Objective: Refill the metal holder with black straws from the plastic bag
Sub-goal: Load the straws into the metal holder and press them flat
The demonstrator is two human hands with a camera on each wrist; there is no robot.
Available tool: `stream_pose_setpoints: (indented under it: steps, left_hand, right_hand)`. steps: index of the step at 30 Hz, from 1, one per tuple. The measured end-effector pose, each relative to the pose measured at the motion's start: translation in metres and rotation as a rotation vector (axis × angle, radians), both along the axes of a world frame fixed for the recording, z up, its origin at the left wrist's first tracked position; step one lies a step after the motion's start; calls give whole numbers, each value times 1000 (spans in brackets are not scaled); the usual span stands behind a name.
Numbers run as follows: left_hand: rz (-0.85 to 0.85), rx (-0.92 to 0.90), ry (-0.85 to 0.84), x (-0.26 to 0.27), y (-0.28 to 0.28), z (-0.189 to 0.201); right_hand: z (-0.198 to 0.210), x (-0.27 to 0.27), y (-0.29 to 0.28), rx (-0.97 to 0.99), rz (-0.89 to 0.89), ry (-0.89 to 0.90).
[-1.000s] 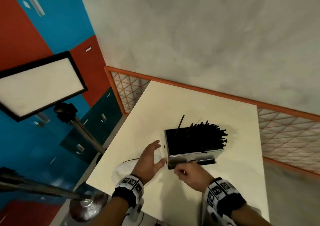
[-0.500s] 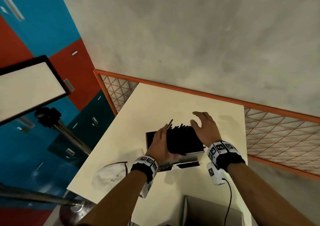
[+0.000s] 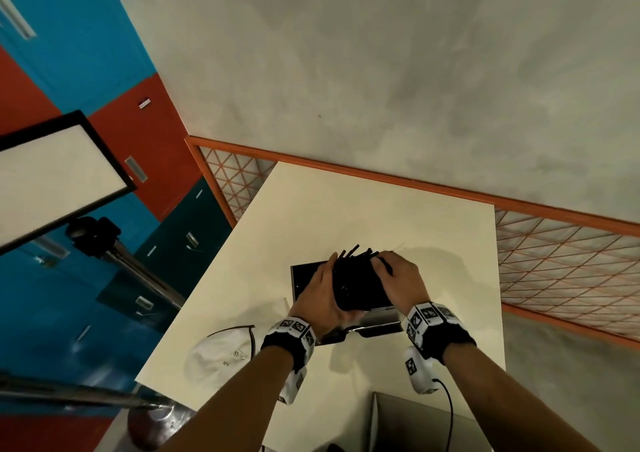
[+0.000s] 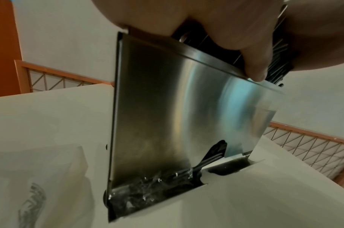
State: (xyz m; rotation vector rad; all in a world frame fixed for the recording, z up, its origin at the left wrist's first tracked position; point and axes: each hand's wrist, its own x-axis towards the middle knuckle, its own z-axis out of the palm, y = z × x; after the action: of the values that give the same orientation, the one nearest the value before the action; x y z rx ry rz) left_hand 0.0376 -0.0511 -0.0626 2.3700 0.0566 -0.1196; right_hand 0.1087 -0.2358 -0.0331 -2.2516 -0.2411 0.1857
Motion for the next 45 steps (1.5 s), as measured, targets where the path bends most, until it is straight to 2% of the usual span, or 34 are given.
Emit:
stream_pose_setpoints:
  steps: [4,13,19,24,27,29,32,35,41,45]
  left_hand:
    - [20,-13,51,1,1,-1]
    - [-17,42,-65,1,0,-6]
    - [3,53,-56,2,0,-10]
    - [10,42,-52,3,-1,-9]
    - [9,23,-45,4,-1,-9]
    - [-7,18,-29,5,0,-9]
    - [-7,27,-8,5,0,-11]
    - [-19,34,-4,5,0,-10]
    - [-41,41,-2,4,-1,-11]
    - [-29,9,-26,3,-1,-11]
  right_hand:
    - [5,2,-4,79,-42,-1]
    - [19,4,-8,304,-131,36]
    - [21,7,5,156,14,127]
    - [28,10,5,-93,188,75]
    - [26,11,-8,-117,179,23]
    - [22,12,-22,-213,154,3]
    - [19,8,-44,-299,143,109]
    - [15,1,-56,-343,247,223]
    - [8,-7,-43,-458,243,101]
    - [11,-7,-37,-388,263,12]
